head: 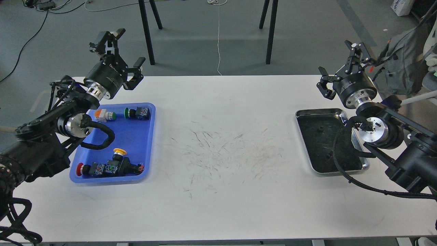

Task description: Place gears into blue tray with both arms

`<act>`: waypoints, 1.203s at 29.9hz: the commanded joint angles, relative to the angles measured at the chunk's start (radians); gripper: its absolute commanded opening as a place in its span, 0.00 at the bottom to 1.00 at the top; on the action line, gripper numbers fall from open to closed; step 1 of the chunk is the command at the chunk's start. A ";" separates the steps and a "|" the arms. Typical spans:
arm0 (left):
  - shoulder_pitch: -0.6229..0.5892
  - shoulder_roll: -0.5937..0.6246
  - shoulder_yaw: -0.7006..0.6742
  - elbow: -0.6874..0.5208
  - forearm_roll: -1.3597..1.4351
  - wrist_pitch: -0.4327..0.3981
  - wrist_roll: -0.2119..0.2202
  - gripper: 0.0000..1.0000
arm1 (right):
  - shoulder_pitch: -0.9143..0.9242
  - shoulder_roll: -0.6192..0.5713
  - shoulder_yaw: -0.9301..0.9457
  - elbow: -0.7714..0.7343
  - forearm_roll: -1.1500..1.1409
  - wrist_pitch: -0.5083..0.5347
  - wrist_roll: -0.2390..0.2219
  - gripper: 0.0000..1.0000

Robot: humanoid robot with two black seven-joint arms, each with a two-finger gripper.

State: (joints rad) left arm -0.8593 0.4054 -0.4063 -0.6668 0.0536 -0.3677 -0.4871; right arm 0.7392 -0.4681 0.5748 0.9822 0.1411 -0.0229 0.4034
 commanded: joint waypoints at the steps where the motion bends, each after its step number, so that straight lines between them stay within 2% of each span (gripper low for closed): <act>1: -0.001 -0.003 0.001 -0.008 0.000 0.010 0.005 1.00 | 0.000 -0.001 -0.003 0.000 0.000 0.000 0.000 0.99; 22: -0.009 -0.007 0.003 0.029 -0.001 0.003 0.009 1.00 | 0.002 -0.001 -0.010 0.003 0.000 0.000 0.000 0.99; 29: -0.004 0.015 0.000 0.024 -0.003 -0.051 0.022 1.00 | 0.000 -0.001 -0.012 0.003 -0.001 0.000 0.000 0.99; 33: -0.009 0.012 0.001 0.033 -0.008 -0.031 0.027 0.99 | 0.000 -0.001 -0.013 0.003 -0.001 0.000 0.000 0.99; 36: -0.010 0.006 0.004 0.039 -0.003 -0.048 0.024 1.00 | -0.001 -0.001 -0.013 0.003 0.000 0.000 0.000 0.99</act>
State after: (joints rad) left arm -0.8680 0.4184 -0.4060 -0.6325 0.0467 -0.4035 -0.4605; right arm 0.7395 -0.4694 0.5616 0.9849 0.1401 -0.0232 0.4035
